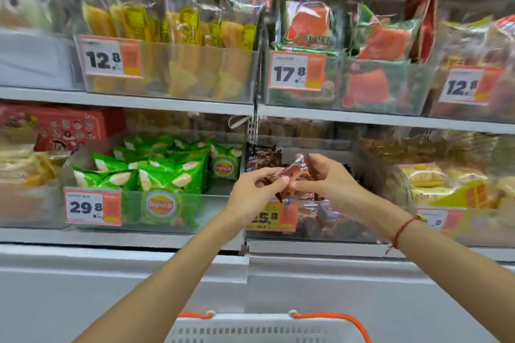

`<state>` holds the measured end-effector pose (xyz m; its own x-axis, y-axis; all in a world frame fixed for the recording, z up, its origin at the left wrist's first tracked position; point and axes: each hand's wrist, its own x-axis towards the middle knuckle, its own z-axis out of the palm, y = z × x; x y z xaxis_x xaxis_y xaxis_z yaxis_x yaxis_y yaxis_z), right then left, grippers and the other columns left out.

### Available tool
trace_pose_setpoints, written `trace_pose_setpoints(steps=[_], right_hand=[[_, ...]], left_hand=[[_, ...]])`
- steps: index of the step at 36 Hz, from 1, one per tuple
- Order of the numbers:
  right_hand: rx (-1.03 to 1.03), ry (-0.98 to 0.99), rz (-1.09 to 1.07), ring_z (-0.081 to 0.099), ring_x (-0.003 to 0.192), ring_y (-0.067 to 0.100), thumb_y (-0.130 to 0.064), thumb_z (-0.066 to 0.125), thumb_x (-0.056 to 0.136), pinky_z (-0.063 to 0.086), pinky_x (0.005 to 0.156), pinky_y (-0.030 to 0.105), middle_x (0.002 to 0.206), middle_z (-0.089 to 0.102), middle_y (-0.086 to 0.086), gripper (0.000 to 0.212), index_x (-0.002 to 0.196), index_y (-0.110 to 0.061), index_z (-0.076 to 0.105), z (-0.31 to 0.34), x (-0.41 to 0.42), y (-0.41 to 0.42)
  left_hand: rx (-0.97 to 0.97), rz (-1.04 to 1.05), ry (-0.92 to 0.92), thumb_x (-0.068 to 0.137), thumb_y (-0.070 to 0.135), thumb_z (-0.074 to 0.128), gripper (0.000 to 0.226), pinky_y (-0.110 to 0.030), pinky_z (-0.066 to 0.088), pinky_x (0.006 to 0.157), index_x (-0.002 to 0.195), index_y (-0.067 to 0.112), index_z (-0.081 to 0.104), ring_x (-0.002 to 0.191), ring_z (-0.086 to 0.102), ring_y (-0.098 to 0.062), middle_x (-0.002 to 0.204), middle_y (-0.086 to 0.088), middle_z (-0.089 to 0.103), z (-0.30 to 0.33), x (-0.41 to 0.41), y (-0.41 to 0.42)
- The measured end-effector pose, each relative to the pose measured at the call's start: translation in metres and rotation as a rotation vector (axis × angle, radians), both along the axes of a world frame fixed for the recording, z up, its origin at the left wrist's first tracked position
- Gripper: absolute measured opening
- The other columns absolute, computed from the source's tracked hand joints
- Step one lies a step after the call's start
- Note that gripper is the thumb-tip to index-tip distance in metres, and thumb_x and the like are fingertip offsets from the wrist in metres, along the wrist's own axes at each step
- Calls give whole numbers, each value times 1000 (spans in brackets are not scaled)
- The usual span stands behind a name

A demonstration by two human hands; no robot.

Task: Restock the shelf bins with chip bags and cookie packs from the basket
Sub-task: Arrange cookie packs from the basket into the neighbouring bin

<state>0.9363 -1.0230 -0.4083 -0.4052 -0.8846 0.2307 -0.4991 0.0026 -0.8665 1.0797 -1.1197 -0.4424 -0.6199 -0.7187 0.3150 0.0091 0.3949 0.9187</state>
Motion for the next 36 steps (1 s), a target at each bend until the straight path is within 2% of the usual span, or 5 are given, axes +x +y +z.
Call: trace_pose_setpoints(steps=[9, 15, 21, 28, 36], right_hand=[[43, -10, -156, 67, 86, 14, -23, 85, 69, 51, 80, 26, 85, 74, -1, 22, 86, -17, 71, 13, -36, -32], [124, -32, -273, 60, 113, 30, -62, 90, 16, 50, 97, 46, 115, 64, 8, 127, 122, -2, 55, -8, -61, -100], [151, 167, -200, 55, 106, 19, -26, 85, 69, 48, 89, 33, 113, 57, 3, 57, 116, -11, 57, -28, -35, -150], [54, 871, -236, 49, 120, 22, -39, 75, 78, 48, 86, 36, 128, 55, -2, 48, 122, -32, 57, -41, -41, -157], [269, 961, -74, 30, 138, 25, -39, 50, 97, 31, 111, 37, 153, 32, 1, 55, 147, -25, 34, -43, -54, -169]], left_hand=[[-314, 369, -51, 91, 40, 59, 41, -36, 45, 97, 130, 27, 54, 115, 51, -12, 125, 8, 56, -7, 5, -46], [-256, 297, -150, 92, 23, 61, 47, -37, 46, 99, 138, 27, 48, 115, 55, -9, 133, 4, 55, -17, 5, -65], [-195, 268, -75, 86, 26, 69, 50, -43, 46, 100, 133, 29, 53, 114, 57, -6, 128, 10, 60, -23, 6, -73], [-244, 282, -90, 87, 29, 67, 48, -40, 46, 99, 133, 30, 53, 112, 56, -1, 131, 13, 57, -24, 7, -71], [-280, 291, -112, 87, 31, 67, 48, -37, 46, 98, 133, 33, 53, 112, 57, -1, 132, 14, 56, -24, 7, -72]])
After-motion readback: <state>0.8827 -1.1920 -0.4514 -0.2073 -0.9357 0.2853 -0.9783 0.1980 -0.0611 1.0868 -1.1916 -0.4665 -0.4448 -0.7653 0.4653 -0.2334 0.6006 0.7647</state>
